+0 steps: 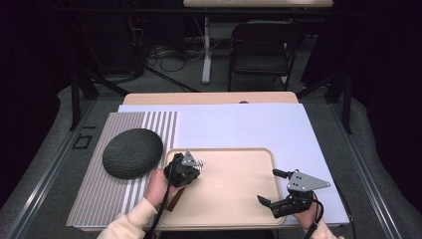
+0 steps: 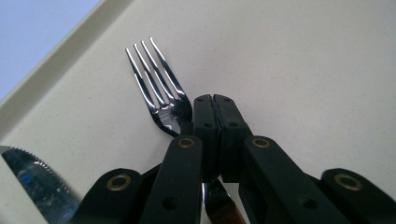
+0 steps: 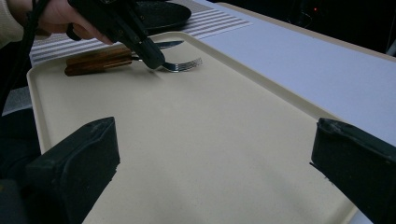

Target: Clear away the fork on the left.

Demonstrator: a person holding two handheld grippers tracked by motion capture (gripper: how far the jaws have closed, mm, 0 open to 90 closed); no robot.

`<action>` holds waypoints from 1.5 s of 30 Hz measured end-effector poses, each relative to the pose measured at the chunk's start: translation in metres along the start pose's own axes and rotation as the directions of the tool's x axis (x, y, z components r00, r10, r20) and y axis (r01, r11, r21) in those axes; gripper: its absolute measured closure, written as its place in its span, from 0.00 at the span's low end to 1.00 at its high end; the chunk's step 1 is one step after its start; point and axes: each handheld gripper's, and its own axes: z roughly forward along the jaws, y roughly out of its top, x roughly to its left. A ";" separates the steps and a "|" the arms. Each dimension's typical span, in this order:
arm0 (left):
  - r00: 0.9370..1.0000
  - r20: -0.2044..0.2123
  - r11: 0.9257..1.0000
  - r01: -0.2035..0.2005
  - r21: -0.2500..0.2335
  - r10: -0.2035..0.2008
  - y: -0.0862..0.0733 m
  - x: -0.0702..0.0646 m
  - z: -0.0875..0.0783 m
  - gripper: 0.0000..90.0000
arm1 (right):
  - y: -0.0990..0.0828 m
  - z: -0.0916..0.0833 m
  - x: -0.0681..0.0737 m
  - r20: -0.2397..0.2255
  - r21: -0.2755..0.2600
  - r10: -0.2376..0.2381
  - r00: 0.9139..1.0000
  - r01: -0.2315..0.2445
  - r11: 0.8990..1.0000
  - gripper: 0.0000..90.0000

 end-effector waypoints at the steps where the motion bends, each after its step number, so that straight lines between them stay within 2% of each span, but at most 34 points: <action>1: 1.000 -0.001 1.000 0.002 0.000 -0.002 -0.001 0.001 -0.001 0.99 | 0.000 0.000 0.000 -0.001 0.000 0.001 1.000 -0.001 1.000 0.00; 4: 0.999 -0.034 1.000 0.012 0.002 -0.012 -0.003 0.003 -0.002 0.99 | 0.000 0.000 0.000 0.000 0.001 0.001 1.000 -0.001 1.000 0.00; 15: 0.995 -0.097 0.999 0.041 0.011 -0.039 -0.011 0.013 -0.007 0.98 | 0.000 0.000 0.000 0.001 0.000 -0.001 1.000 0.001 1.000 0.00; 19: 0.993 -0.105 0.999 0.049 0.011 -0.048 -0.014 0.017 -0.009 0.98 | 0.000 0.000 0.000 0.002 0.001 0.000 1.000 0.000 1.000 0.00; 22: 0.994 -0.096 0.998 0.059 -0.004 -0.059 -0.016 0.018 -0.011 0.95 | 0.000 0.000 0.000 0.001 0.000 0.003 1.000 -0.003 1.000 0.00; 24: 0.994 -0.090 0.998 0.055 -0.020 -0.056 -0.016 0.018 -0.014 0.91 | 0.000 0.000 0.000 0.002 0.000 -0.001 1.000 0.001 1.000 0.00; 25: 0.996 -0.072 0.998 0.051 -0.038 -0.054 -0.017 0.019 -0.016 0.89 | 0.000 -0.001 0.000 0.002 0.000 -0.001 1.000 0.001 1.000 0.00; 26: 0.996 -0.068 0.997 0.059 -0.047 -0.062 -0.017 0.019 -0.018 0.86 | 0.000 0.000 0.000 0.002 -0.002 0.000 1.000 0.000 1.000 0.00; 28: 0.996 -0.062 0.996 0.055 -0.072 -0.060 -0.018 0.020 -0.024 0.78 | 0.000 0.000 0.000 0.003 -0.001 0.000 1.000 0.000 1.000 0.00; 31: 0.995 -0.048 0.991 0.080 -0.106 -0.085 -0.020 0.022 -0.033 0.67 | 0.000 0.000 0.000 0.002 -0.003 0.000 1.000 0.000 1.000 0.00; 36: 0.992 -0.057 0.985 0.103 -0.139 -0.111 -0.024 0.026 -0.046 0.51 | 0.000 -0.001 0.000 0.004 -0.003 0.001 1.000 -0.001 1.000 0.00; 45: 0.986 -0.074 0.973 0.135 -0.188 -0.151 -0.040 0.035 -0.067 0.33 | 0.000 -0.001 0.000 0.005 -0.004 0.002 1.000 -0.002 1.000 0.00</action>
